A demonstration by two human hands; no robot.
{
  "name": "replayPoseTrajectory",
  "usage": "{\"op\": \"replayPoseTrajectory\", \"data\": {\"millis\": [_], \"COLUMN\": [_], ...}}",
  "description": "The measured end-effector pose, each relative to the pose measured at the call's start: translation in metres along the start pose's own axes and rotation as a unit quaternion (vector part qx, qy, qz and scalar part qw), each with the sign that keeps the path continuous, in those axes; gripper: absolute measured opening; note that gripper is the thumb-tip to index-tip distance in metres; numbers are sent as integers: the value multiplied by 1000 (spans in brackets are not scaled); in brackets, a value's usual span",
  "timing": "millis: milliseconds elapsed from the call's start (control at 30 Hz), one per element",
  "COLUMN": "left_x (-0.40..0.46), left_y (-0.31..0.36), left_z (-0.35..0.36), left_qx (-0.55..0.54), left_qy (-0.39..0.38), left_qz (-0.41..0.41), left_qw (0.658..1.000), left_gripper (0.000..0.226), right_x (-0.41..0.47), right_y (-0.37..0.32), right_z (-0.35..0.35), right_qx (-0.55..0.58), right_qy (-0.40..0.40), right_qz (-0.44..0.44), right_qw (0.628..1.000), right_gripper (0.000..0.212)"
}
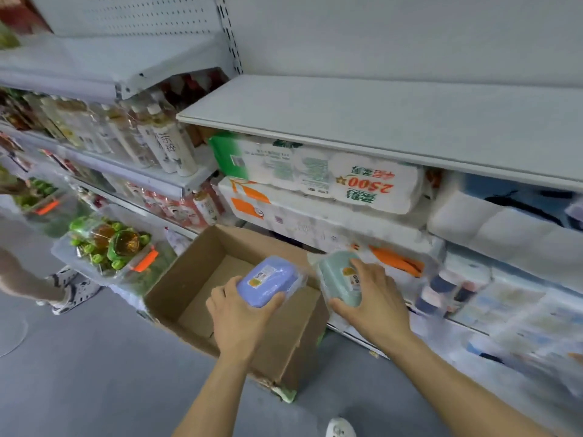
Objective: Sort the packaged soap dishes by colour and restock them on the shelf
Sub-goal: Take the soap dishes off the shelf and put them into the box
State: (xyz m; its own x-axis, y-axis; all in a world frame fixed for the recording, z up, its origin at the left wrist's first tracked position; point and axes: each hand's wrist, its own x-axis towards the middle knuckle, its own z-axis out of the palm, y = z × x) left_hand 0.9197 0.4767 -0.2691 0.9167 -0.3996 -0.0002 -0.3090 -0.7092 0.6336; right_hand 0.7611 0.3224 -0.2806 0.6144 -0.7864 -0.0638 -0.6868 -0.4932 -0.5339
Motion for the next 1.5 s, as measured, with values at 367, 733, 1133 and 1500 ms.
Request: {"op": "replayPoseTrajectory", "data": {"millis": [367,733,1133,1500], "left_x": [154,266,270,147], "left_y": [-134,-243,-273,-133], "left_z": [50,151,177,77], "left_qx": [74,188,295,223], "left_qy": [-96,-261,-312,-337], "left_qz": [-126,-55,28,336], "left_qw": [985,945,903,851], "left_gripper": [84,84,94,74], "right_x": [90,133,120,17], "right_y": [-69,-92,-83,-79], "right_z": [173,344,394,191], "right_qx": [-12,-110,-83,-115], "right_qy": [-112,-93,-137,-121], "right_qz": [58,246,266,191], "right_qw": [992,959,951,967], "right_gripper": [70,83,88,55]}}
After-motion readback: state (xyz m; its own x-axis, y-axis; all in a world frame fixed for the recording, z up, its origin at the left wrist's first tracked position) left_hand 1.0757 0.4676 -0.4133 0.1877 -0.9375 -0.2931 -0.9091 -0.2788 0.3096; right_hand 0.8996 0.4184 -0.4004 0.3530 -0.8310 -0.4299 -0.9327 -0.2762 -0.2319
